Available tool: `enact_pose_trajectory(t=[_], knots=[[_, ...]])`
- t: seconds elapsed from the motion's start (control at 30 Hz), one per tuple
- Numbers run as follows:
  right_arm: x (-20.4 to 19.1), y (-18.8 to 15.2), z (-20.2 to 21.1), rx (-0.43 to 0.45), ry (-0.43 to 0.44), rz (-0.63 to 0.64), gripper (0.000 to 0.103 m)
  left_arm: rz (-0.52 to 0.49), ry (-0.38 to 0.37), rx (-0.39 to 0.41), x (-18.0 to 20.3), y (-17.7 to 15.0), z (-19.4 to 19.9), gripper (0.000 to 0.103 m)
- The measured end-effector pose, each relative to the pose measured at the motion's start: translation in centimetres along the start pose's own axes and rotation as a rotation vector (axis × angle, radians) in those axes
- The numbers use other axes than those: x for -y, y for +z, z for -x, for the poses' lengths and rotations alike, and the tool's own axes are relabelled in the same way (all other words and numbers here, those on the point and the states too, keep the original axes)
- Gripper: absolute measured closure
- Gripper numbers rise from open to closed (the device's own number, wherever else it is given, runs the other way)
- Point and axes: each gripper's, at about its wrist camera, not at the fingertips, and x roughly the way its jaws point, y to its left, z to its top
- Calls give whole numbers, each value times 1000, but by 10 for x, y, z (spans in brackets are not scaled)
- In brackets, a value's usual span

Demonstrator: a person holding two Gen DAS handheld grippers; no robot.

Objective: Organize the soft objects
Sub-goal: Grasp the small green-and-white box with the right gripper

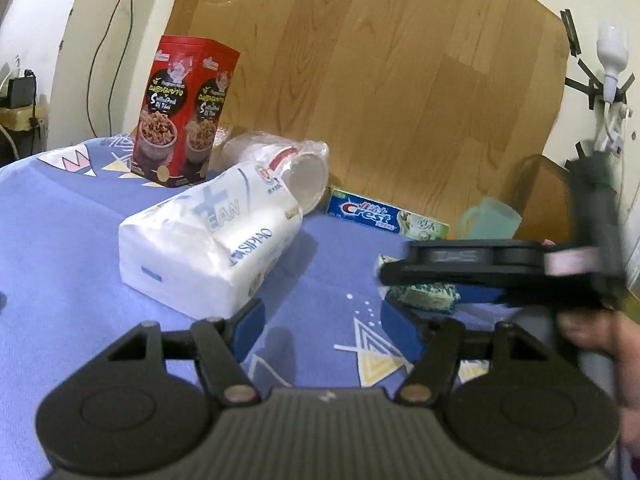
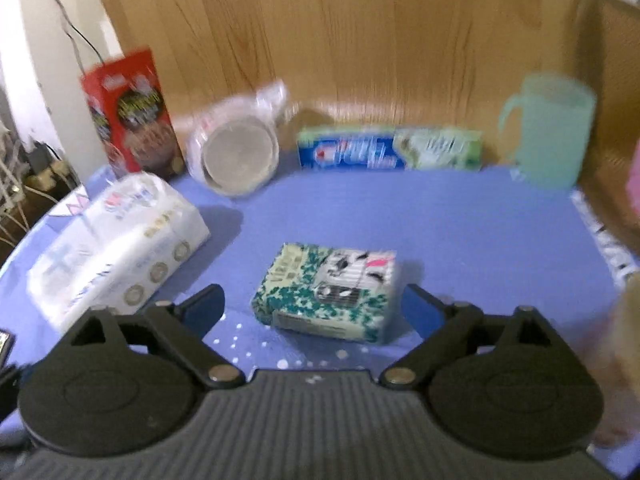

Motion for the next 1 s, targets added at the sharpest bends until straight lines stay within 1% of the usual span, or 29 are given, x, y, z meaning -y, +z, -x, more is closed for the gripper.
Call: enact_pose_trajectory(t=[0.03,0.07,0.1,0.17,0.33,0.47,0.57,0.63,0.7,0.77,0.83,0.87,0.9,0.93,1.0], knots=[[0,0,-8,-28,-4,-6,4,-5,0,1,0,0,-1,37],[-3,-1,-10,1,-19,18,5,-8,0,4,1,-1,-1,37],[-7,-3,-12,-7,-36,48,8,-8,-1,7,1,-1,0,37],[-13,-9,-9,14,-71,122,25,-1,-5,9,-1,0,-1,37],[-10,-31,16,23,-48,185,26,3,-2,8,-2,-1,-1,37],[-11,-59,53,15,27,293,26,-4,-1,-5,-1,-1,-2,35],[-10,-85,86,5,103,358,25,-15,-22,-42,0,-1,-6,35],[-7,-102,107,-3,138,356,25,-29,-38,-74,2,-1,-9,35],[0,-119,127,0,145,344,25,-43,-51,-99,5,-2,-11,35],[9,-133,144,19,123,320,25,-60,-64,-120,7,-3,-14,34],[19,-149,159,49,80,302,21,-79,-67,-134,11,-4,-15,34],[24,-154,163,54,57,296,15,-91,-68,-141,15,-4,-16,34],[30,-157,167,65,31,286,11,-102,-74,-146,18,-5,-15,34],[36,-161,173,82,-1,264,10,-110,-85,-149,21,-6,-14,34],[48,-165,181,102,-33,214,10,-83,-152,-168,29,-9,-10,34]])
